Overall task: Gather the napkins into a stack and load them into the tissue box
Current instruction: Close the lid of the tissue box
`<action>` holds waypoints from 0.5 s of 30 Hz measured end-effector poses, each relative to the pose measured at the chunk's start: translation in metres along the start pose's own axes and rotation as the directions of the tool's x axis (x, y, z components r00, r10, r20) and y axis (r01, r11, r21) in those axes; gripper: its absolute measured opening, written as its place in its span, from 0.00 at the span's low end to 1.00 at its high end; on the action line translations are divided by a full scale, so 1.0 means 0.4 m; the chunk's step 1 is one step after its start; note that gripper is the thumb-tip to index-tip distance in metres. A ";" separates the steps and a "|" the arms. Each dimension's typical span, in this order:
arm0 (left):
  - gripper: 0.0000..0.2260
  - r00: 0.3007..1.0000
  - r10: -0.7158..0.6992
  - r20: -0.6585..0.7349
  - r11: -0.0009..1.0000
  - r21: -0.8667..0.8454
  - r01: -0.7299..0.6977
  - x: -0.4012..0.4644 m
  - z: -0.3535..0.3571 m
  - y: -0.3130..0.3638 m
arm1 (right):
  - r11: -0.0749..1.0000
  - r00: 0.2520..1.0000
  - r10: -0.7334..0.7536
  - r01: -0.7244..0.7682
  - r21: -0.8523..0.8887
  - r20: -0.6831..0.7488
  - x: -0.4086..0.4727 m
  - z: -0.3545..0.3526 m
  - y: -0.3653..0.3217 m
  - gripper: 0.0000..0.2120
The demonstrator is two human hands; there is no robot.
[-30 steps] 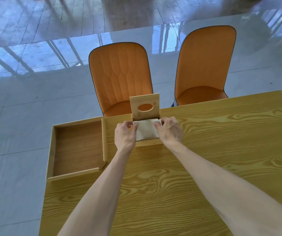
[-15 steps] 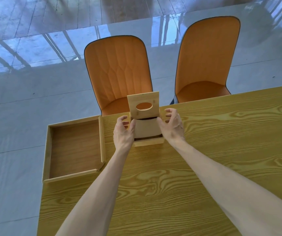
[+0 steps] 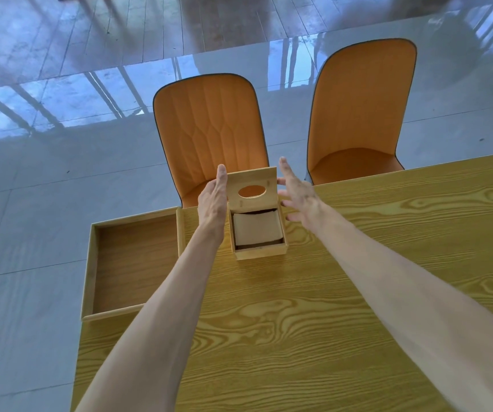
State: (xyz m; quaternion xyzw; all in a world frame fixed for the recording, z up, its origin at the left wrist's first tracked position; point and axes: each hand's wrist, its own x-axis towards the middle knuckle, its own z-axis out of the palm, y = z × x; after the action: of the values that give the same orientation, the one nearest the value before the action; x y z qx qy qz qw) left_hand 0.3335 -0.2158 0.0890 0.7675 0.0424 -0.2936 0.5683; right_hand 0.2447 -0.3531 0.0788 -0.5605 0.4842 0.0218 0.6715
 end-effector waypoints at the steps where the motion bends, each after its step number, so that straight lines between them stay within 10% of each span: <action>1: 0.19 1.000 -0.007 -0.006 1.000 -0.001 0.007 0.000 -0.001 -0.004 | 1.000 1.000 0.003 -0.003 -0.003 -0.003 0.002 0.001 0.008 0.39; 15: 0.27 0.982 -0.180 0.050 0.978 -0.100 0.184 -0.072 -0.040 -0.049 | 0.996 0.992 0.070 -0.076 0.056 0.105 -0.032 -0.011 0.064 0.39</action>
State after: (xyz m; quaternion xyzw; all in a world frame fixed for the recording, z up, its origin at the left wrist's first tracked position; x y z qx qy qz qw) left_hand 0.3081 -0.1869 0.0896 0.7234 0.1161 -0.3573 0.5793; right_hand 0.2207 -0.3406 0.0692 -0.5201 0.4697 0.0608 0.7107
